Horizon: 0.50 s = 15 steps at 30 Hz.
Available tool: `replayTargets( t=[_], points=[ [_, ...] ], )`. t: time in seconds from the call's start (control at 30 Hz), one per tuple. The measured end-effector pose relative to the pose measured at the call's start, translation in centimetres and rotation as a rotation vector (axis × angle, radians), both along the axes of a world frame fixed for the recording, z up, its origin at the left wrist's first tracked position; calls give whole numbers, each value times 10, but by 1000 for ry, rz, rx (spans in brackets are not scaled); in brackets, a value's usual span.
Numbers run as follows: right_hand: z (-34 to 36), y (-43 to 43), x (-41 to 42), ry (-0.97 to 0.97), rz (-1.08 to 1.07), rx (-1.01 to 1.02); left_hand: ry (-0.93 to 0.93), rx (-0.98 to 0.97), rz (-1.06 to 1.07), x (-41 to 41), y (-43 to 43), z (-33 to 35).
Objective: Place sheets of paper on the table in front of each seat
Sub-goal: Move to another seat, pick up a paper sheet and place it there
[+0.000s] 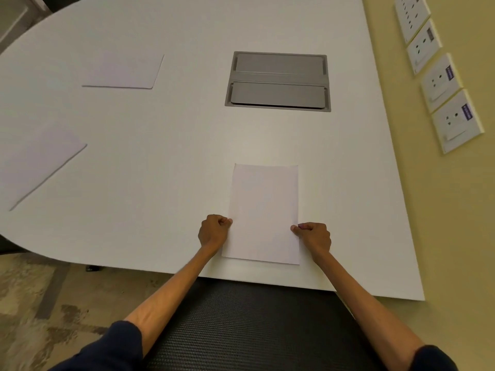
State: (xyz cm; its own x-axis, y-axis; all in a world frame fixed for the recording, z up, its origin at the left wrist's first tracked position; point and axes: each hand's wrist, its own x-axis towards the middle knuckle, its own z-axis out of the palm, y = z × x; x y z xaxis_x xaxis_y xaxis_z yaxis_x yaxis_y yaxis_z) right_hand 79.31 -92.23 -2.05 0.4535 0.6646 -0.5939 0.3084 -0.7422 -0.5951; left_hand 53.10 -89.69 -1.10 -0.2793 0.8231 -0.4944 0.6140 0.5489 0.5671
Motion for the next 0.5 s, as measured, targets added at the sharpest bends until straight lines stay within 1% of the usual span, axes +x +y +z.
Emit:
replayTargets(
  t=[0.17, 0.5],
  points=[
    [0, 0, -5, -120, 32, 0, 38, 11, -22, -1, 0, -2],
    [-4, -1, -4, -223, 71, -16, 93, 53, -69, -6, 2, -4]
  ],
)
